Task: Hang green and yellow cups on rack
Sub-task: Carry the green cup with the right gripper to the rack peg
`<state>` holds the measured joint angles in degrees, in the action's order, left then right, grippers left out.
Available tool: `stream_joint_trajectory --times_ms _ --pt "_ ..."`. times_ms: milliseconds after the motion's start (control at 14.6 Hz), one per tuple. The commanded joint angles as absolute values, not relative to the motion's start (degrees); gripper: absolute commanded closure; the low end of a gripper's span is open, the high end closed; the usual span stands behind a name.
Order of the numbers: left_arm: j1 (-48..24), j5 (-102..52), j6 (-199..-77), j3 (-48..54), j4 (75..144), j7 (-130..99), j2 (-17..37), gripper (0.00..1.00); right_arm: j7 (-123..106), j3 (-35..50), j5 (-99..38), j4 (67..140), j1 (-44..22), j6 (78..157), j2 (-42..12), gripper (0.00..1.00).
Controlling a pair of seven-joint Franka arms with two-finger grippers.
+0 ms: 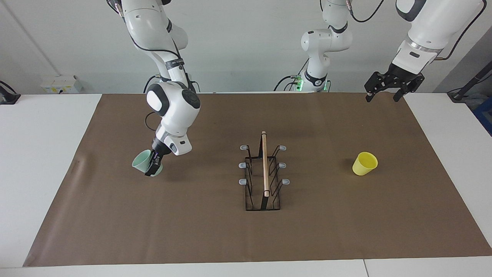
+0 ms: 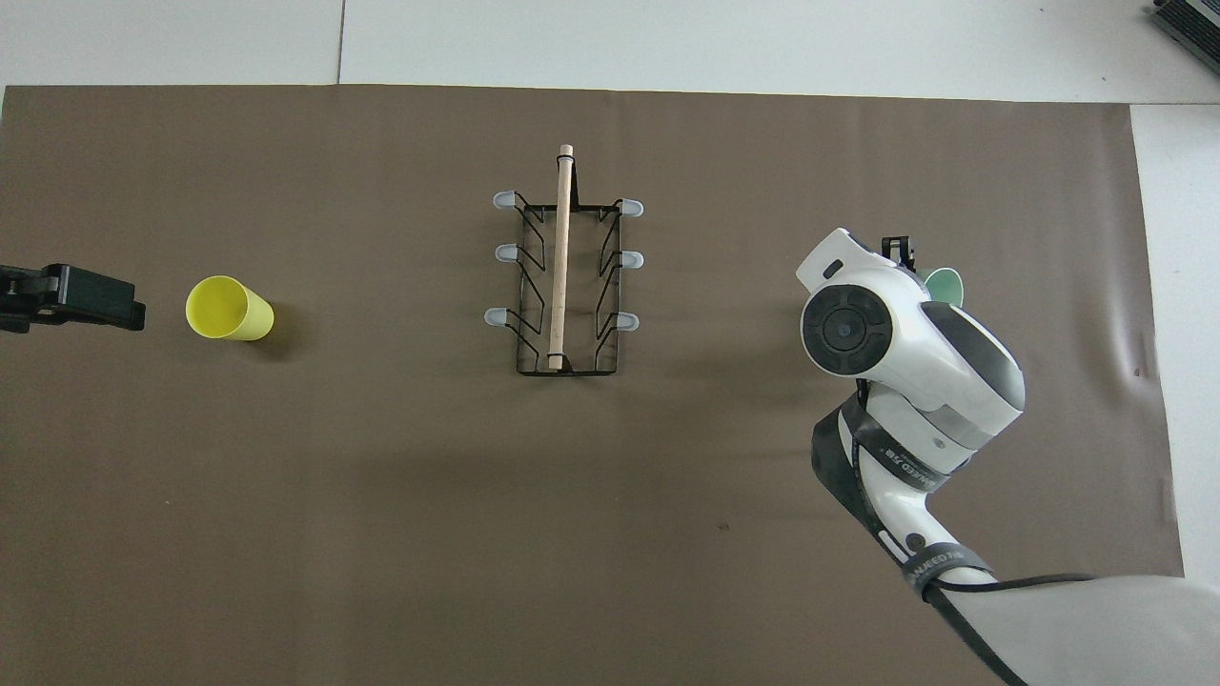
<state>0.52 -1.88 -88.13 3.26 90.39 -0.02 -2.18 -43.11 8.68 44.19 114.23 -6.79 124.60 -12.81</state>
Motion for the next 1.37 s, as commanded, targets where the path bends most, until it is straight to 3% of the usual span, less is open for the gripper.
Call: stream_joint_trajectory --times_ms 0,410,820,1162,1299 --pt "0.8 -2.0 -88.0 3.3 91.8 0.3 -3.4 0.0 -43.6 9.3 30.6 111.4 -6.3 123.7 -11.8 1.0" --pt "0.8 -2.0 -88.0 3.3 91.8 0.3 -3.4 0.0 -44.1 9.2 -1.7 108.3 -5.7 125.0 -8.1 1.0" --pt "1.1 -2.1 -88.0 2.5 91.6 -0.1 -3.7 0.0 -47.4 9.2 -31.3 108.5 -5.6 131.6 -5.3 1.0" --pt "4.0 -2.8 -89.5 2.5 93.2 -1.4 -3.2 0.0 -62.9 9.1 -55.8 110.6 -4.2 135.0 -4.0 1.0" --pt "3.1 -2.8 -88.6 2.6 94.5 -1.8 -3.8 0.0 -71.5 9.2 -67.5 114.0 -5.2 140.1 -2.6 1.0"
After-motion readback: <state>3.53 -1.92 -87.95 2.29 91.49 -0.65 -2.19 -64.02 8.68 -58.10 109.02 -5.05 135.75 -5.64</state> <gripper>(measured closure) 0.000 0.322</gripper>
